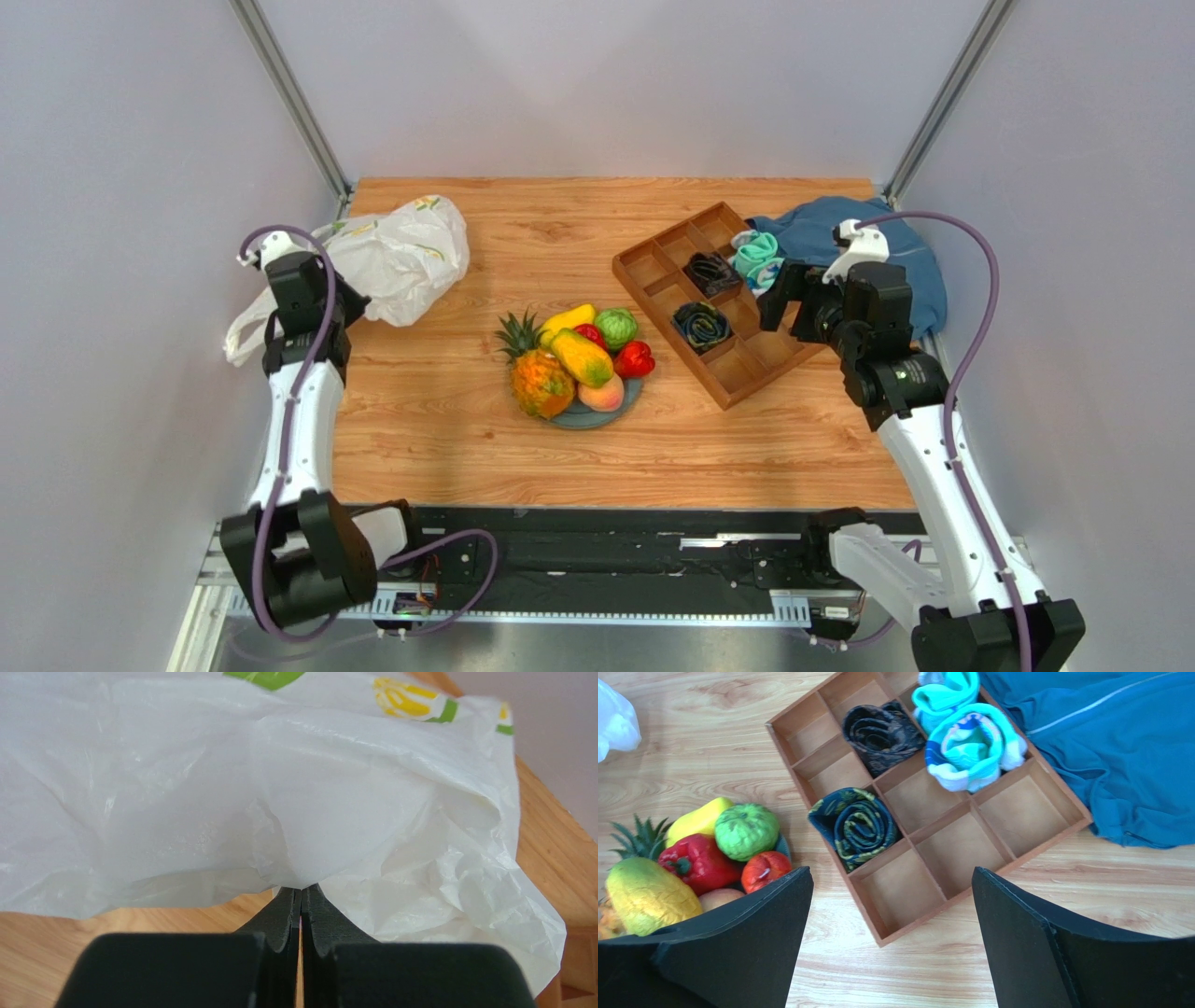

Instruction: Place the fruits into the plastic bag

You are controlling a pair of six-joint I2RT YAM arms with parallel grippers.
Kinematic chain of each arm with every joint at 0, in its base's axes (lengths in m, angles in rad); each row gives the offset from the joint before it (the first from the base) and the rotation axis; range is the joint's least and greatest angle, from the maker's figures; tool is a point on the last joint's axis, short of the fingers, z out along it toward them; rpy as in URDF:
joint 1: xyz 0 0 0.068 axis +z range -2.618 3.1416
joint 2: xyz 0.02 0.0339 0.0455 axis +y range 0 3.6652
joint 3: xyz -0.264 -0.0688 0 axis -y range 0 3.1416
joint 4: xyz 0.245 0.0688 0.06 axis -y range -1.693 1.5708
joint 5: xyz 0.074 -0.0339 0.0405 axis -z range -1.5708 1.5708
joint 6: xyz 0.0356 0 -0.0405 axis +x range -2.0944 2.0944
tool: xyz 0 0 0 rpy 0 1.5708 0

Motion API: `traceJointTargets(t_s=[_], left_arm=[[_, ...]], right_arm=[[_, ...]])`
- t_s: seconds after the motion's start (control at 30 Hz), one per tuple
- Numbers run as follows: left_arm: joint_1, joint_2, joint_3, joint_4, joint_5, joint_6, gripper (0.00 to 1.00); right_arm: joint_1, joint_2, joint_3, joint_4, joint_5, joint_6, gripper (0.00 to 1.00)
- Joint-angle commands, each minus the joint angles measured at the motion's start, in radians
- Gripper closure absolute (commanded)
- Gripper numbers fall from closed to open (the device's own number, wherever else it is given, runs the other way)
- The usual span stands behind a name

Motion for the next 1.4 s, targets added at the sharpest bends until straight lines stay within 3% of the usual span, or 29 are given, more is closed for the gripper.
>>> traceJointTargets(t_s=[0.0,0.27,0.5,0.87,1.13,1.37], left_arm=[[-0.001,-0.156,0.007,-0.006,-0.066,0.299,1.0],[-0.221,-0.336,-0.05,-0.104,-0.155,0.682,1.0],[-0.347,-0.509,-0.092,-0.252,-0.114,0.839,1.0],[-0.364,-0.55,-0.048,-0.42,0.066,0.799,1.0],[-0.363,-0.552,-0.047,-0.432,0.106,0.764,1.0],[-0.366,-0.555,-0.051,-0.429,0.12,0.75,1.0]], right_arm=[[0.066,0.01,0.036,0.056,-0.016,0.028,0.12],[0.194,0.103,0.078,0.074,-0.087,0.171,0.11],[0.335,0.181,0.152,0.071,-0.047,0.197,0.11],[0.56,0.477,0.449,0.13,-0.134,0.192,0.07],[0.763,0.781,0.753,0.09,-0.23,-0.008,0.14],[0.827,0.964,0.899,0.117,-0.202,-0.045,0.14]])
